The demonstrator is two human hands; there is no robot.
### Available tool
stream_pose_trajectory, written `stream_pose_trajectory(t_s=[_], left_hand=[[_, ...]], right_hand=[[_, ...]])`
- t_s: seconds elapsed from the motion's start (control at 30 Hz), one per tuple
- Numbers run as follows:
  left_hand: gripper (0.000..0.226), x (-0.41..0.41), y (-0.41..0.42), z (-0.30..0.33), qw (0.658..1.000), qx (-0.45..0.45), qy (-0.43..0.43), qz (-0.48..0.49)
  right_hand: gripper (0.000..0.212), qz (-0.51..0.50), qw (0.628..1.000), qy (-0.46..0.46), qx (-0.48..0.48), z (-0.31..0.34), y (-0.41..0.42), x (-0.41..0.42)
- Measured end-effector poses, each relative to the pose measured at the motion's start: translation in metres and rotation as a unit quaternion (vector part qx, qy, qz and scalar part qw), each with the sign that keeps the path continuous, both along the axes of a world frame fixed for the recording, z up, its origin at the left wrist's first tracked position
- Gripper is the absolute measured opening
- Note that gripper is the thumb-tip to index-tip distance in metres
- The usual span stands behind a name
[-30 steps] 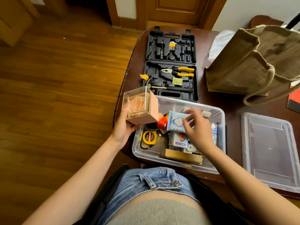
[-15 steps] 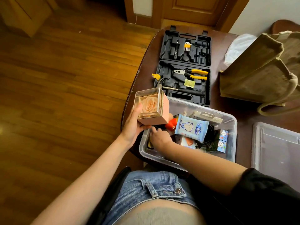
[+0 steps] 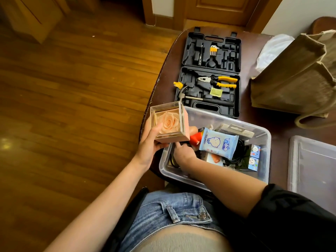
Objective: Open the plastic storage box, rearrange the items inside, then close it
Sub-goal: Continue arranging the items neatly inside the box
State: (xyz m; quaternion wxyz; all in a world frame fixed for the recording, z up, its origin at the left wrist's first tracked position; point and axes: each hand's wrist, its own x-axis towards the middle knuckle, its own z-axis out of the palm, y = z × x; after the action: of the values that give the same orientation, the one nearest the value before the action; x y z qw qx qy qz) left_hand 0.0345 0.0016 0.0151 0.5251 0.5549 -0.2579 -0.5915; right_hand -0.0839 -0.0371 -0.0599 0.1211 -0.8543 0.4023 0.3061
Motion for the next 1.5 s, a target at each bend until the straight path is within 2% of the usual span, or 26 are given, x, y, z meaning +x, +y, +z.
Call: stream_pose_trajectory(t_s=[0.13,0.2,0.27,0.37,0.47,0.53,0.57,0.63,0.67,0.73,0.87,1.03,1.27,1.43,1.5], left_hand=[[0.061,0.005,-0.001,0.0,1.0,-0.019,-0.005,0.005],[0.052,0.009,-0.002,0.002,1.0,-0.02,-0.023,-0.006],[0.048,0.013,-0.005,0.003,0.998,-0.015,-0.05,-0.023],[0.045,0.014,-0.01,0.007,0.992,-0.019,-0.1,-0.07],[0.052,0.006,-0.013,0.012,0.977,-0.022,-0.146,-0.151],[0.053,-0.003,-0.015,0.015,0.952,-0.005,-0.226,-0.208],[0.055,-0.008,-0.015,0.017,0.928,0.011,-0.291,-0.234],[0.065,-0.019,-0.017,0.02,0.859,0.04,-0.422,-0.286],[0.067,-0.025,-0.017,0.022,0.825,0.049,-0.47,-0.31],[0.064,-0.036,-0.017,0.024,0.777,0.066,-0.519,-0.35],[0.064,-0.053,-0.02,0.025,0.725,0.092,-0.529,-0.431],[0.062,-0.061,-0.025,0.025,0.712,0.164,-0.485,-0.48],[0.065,-0.057,-0.046,0.014,0.701,0.177,-0.471,-0.505],[0.07,-0.055,-0.046,0.014,0.667,0.173,-0.488,-0.536],[0.071,-0.054,-0.046,0.016,0.624,0.16,-0.532,-0.549]], right_hand=[[0.073,0.021,0.993,-0.103,0.05,0.027,-0.005,-0.013],[0.068,0.01,0.986,-0.154,0.064,0.049,-0.008,-0.032],[0.055,-0.063,0.969,-0.215,0.101,0.068,-0.011,-0.058],[0.047,-0.22,0.914,-0.298,0.165,0.083,-0.015,-0.103],[0.044,-0.347,0.855,-0.359,0.141,0.082,-0.014,-0.141],[0.037,-0.43,0.79,-0.418,0.126,0.076,-0.012,-0.157],[0.032,-0.467,0.751,-0.451,0.119,0.073,-0.011,-0.16],[0.024,-0.522,0.689,-0.494,0.089,0.069,-0.007,-0.164],[0.023,-0.534,0.681,-0.497,0.062,0.067,-0.006,-0.165],[0.016,-0.535,0.692,-0.485,0.013,0.064,-0.006,-0.163],[0.004,-0.535,0.718,-0.441,-0.056,0.06,-0.01,-0.159],[0.016,-0.533,0.76,-0.362,-0.086,0.051,-0.013,-0.159],[0.04,-0.525,0.762,-0.374,-0.057,0.049,-0.012,-0.157],[0.042,-0.526,0.761,-0.376,-0.047,0.051,-0.013,-0.155],[0.042,-0.522,0.763,-0.377,-0.048,0.051,-0.012,-0.154]])
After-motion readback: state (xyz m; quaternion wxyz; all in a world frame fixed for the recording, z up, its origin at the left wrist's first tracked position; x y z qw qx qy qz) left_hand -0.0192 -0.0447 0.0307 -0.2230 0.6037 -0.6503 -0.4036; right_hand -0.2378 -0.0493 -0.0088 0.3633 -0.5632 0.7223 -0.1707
